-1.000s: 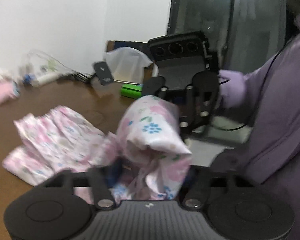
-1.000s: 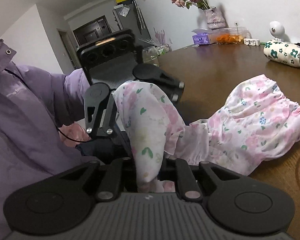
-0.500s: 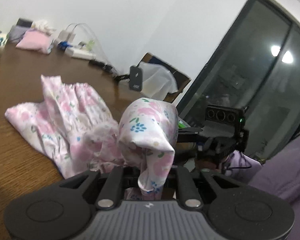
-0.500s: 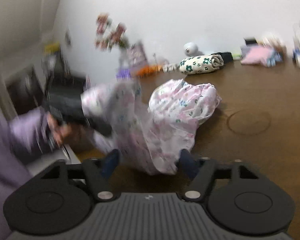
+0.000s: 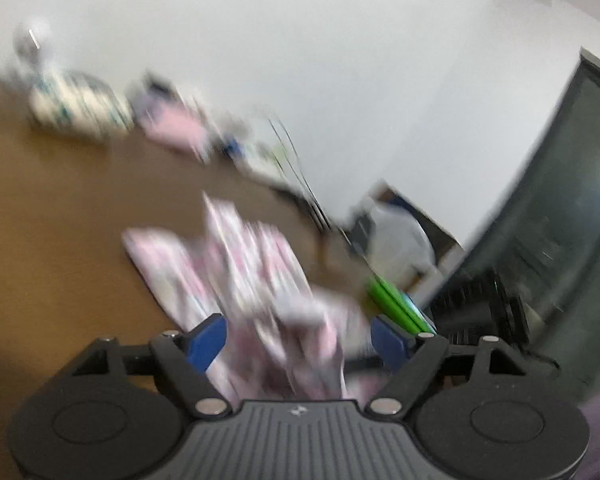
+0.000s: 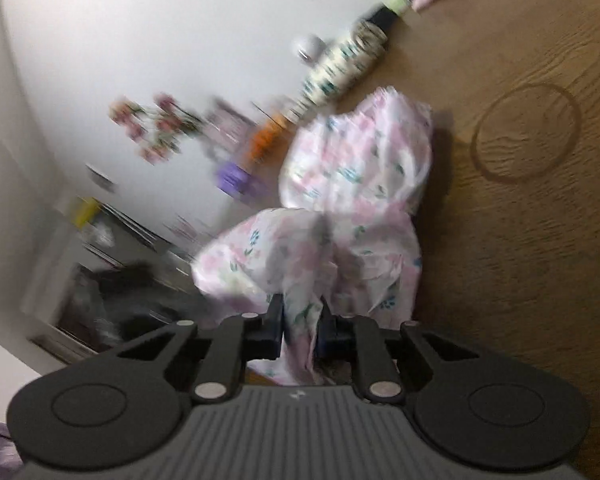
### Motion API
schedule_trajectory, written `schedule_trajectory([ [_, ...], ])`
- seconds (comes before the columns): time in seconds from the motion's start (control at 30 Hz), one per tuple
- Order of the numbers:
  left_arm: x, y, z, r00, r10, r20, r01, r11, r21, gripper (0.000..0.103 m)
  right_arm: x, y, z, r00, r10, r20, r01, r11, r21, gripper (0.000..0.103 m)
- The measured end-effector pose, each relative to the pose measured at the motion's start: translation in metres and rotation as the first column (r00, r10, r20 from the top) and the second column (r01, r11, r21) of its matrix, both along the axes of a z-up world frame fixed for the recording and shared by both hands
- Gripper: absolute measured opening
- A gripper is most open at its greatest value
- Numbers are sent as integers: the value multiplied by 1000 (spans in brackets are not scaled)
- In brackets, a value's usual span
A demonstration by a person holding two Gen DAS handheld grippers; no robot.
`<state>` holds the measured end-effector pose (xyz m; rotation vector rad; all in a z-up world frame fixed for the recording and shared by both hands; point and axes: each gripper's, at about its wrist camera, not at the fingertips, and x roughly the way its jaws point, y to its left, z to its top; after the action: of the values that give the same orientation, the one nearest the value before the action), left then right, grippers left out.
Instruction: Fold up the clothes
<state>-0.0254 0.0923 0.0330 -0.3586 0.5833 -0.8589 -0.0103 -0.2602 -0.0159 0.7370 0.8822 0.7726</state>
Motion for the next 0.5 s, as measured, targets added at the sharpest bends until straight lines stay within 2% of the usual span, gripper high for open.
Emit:
schedule_trajectory([
  [0.07,-5,-3,12,995,81,53,-83,996,27,78,8,6,-1,999,5,-43,-7,999,-36,14],
  [0.13,-7,-22,16,988,111,106,-122,987,105,73,14,9,0,998,7,-61,-10,999,-48,13],
  [0.17,-7,-35,13,986,118,118,-137,977,162,67,12,11,4,999,11,-46,-14,997,-70,14],
  [0.2,-5,-50,7,989,104,108,-127,966,224,53,11,13,9,999,16,-31,-19,996,-91,17],
  [0.23,-2,-64,1,991,92,97,-116,953,281,40,9,15,13,1000,21,-17,-22,993,-113,25],
  [0.27,0,-71,-5,993,85,85,-107,945,310,38,7,15,19,1000,22,6,-21,990,-137,35],
  [0.3,1,-77,-12,994,79,72,-99,937,335,35,0,10,29,998,8,58,2,985,-172,37],
  [0.37,2,-77,-22,996,76,47,-88,942,323,35,-18,8,50,976,-55,210,114,953,-279,36],
  [0.4,6,-75,-26,997,76,29,-81,948,307,34,-27,8,60,955,-81,286,177,928,-327,33],
  [0.43,7,-73,-30,997,79,7,-78,953,291,34,-34,11,69,930,-95,356,231,903,-363,21],
  [0.5,9,-64,-34,995,92,-27,-82,963,256,34,-43,29,76,890,-64,452,267,876,-402,15],
])
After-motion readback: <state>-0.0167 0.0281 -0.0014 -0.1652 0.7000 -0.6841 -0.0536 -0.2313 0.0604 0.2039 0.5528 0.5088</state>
